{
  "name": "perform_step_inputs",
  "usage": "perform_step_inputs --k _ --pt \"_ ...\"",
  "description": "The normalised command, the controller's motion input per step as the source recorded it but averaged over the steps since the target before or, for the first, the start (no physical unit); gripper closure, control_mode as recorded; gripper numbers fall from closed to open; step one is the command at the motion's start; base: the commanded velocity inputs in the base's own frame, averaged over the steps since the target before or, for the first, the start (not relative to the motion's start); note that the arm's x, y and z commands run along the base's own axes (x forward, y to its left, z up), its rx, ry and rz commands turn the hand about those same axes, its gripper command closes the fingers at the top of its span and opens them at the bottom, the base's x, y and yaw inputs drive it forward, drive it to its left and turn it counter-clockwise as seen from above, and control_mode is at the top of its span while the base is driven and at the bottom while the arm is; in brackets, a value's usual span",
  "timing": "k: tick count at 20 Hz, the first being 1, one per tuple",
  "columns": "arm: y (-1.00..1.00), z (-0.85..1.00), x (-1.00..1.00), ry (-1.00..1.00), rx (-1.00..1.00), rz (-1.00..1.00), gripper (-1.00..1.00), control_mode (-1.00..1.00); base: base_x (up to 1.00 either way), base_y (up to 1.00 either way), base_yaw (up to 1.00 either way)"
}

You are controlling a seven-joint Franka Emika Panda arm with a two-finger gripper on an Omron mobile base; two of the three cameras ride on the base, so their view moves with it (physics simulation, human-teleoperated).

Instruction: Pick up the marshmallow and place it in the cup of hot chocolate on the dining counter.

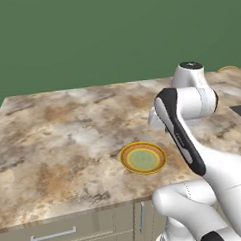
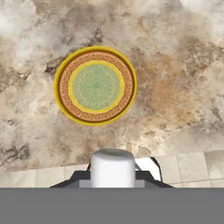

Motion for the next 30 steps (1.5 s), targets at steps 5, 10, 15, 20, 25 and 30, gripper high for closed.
perform_step_inputs --k 5,10,15,20,25,30 --pt "0.00 0.66 -0.47 -0.04 0.00 -0.13 1.00 -1.00 0.00 0.00 0.00" --pt "0.00 0.27 -0.44 0.00 0.00 -0.05 1.00 -1.00 0.00 0.00 0.00" --pt "0.00 0.00 -0.32 0.01 0.00 0.00 1.00 -1.00 0.00 0.00 0.00" --pt "0.00 0.00 -0.28 0.05 0.00 0.00 1.00 -1.00 0.00 0.00 0.00" --pt "0.00 -0.01 -0.01 0.01 0.00 0.00 1.00 1.00 -0.31 0.03 0.00" --pt "0.00 0.00 0.00 0.00 0.00 0.00 1.00 1.00 -0.93 0.20 0.01"
